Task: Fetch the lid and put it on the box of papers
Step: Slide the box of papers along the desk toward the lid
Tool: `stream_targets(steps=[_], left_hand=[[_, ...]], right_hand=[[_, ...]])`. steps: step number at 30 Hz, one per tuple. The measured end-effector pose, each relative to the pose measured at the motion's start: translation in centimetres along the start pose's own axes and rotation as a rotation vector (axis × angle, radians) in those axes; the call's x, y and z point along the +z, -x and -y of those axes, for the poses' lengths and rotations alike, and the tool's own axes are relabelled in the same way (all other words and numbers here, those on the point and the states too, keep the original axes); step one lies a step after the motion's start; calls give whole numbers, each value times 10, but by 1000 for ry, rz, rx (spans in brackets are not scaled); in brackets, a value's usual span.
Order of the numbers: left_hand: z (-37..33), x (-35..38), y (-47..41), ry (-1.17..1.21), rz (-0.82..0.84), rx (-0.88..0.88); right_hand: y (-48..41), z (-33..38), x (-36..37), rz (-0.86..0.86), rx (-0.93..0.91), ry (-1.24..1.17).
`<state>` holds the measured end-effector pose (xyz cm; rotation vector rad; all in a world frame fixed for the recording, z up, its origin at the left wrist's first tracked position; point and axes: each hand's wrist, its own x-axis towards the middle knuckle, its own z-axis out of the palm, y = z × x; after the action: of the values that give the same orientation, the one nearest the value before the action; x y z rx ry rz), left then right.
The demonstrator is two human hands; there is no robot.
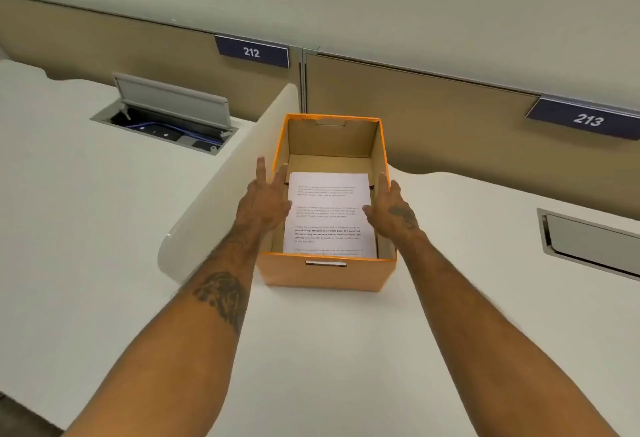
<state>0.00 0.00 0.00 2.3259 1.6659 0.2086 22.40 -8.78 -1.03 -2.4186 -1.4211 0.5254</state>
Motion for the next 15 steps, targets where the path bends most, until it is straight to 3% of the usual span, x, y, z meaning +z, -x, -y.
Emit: stream_targets(steps=[6,15], left_hand=[[-3,8,1,16,60,-82],[-37,18,27,-16,-4,69]], right_hand=[[1,-3,-4,-28,35,-51],[55,-42,-29,-125,95,-110]])
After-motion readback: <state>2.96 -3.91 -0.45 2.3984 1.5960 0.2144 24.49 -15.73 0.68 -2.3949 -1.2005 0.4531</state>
